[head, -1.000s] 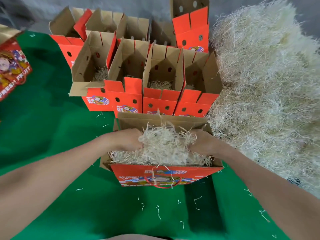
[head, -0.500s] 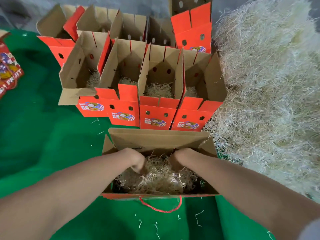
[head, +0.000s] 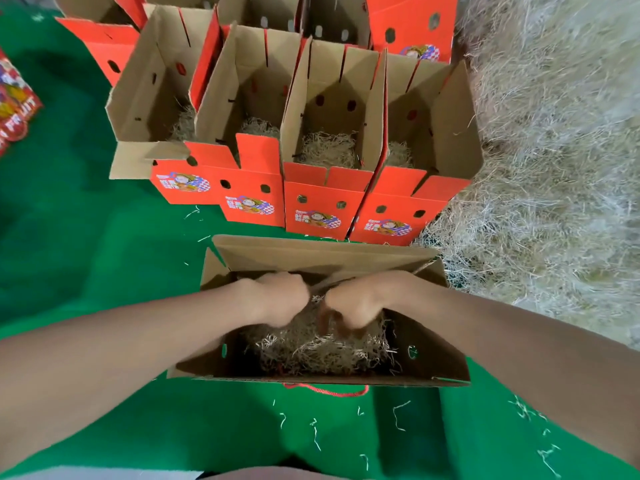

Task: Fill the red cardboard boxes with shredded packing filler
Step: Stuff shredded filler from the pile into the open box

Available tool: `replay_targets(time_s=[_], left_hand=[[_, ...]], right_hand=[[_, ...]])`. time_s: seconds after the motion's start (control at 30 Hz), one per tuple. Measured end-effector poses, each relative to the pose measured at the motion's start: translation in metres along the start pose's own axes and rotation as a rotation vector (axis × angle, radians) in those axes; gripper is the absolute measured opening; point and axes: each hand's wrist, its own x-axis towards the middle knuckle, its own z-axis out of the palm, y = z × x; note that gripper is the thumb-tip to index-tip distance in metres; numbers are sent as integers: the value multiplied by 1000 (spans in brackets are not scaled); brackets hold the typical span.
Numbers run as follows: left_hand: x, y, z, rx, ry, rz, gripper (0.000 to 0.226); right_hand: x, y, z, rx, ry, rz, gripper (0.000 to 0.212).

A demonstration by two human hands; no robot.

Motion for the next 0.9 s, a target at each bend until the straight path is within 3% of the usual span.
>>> replay_targets(time_s=[0.07,0.1,0.17,0.23,0.3,0.37,0.47,0.53,0.67,0.73,0.83,0.9], left_hand=[[4,3,5,19,-209,68,13],[8,6,11,9,-324,58,26],[16,9,24,65,-568,18,46],[17,5,35,134,-704,14,42],[17,1,40,179,-662,28,36],[20,0,37,147,-461,29,33],[27,9,28,37,-215,122,32],[32,18,29,-48,-286,155,36],[33,19,42,-64,-468,5,38],[31,13,48,-101,-482,-43,39],[30,10,48,-60,-574,32,41],[32,13,45,-11,-605,107,42]], right_hand=[[13,-5,11,-100,-185,5,51],[18,-6,16,-239,-246,21,56],[24,-1,25,-475,-289,64,57],[23,5,26,-467,-256,112,54],[20,6,19,-376,-172,135,53],[20,6,15,-393,-66,178,41],[31,12,18,-347,-176,278,38],[47,15,30,-279,-292,232,44],[68,16,53,-348,-139,250,36],[70,18,59,-438,-173,256,38],[69,18,59,-566,-293,242,38],[70,12,52,-565,-279,190,31]])
